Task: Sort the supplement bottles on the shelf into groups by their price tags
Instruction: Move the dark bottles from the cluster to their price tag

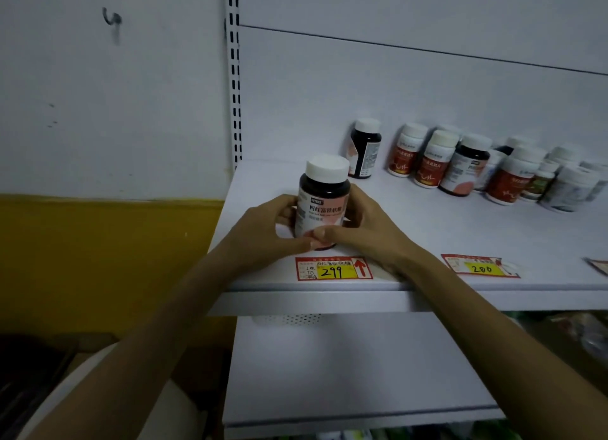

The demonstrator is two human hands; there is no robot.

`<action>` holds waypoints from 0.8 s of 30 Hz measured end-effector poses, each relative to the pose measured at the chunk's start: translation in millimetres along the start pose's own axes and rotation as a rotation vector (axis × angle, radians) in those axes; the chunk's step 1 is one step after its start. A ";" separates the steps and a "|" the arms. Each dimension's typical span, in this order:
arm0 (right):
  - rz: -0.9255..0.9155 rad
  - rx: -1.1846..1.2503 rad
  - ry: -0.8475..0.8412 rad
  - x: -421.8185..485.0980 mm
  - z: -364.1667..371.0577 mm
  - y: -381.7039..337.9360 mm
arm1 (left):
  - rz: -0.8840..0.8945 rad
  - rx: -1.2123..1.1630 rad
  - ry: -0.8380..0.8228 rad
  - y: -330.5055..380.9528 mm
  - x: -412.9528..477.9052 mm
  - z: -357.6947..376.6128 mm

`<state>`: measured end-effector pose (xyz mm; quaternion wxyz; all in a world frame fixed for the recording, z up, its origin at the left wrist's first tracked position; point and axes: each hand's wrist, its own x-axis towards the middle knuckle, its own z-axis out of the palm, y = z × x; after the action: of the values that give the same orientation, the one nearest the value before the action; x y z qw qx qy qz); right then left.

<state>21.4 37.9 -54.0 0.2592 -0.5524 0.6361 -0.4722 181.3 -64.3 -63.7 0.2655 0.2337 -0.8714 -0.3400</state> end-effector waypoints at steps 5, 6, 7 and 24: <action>0.017 0.029 -0.042 -2.1 -6.0 -2.9 | 0.003 -0.056 0.032 5.6 -3.3 -3.2; 0.029 0.044 -0.059 -3.1 -11.9 -3.5 | -0.002 -0.089 0.050 7.5 -5.4 -4.9; 0.038 0.050 -0.077 -3.7 -20.0 -4.5 | 0.000 -0.126 0.080 9.5 -7.5 -6.8; 0.144 -0.125 0.318 130.9 -120.5 15.3 | 0.176 0.150 0.295 161.7 68.1 10.9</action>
<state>-121.7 -49.2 8.2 0.1537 -0.4390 0.7351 -0.4933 86.8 7.4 66.0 0.4007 0.2230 -0.8631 -0.2117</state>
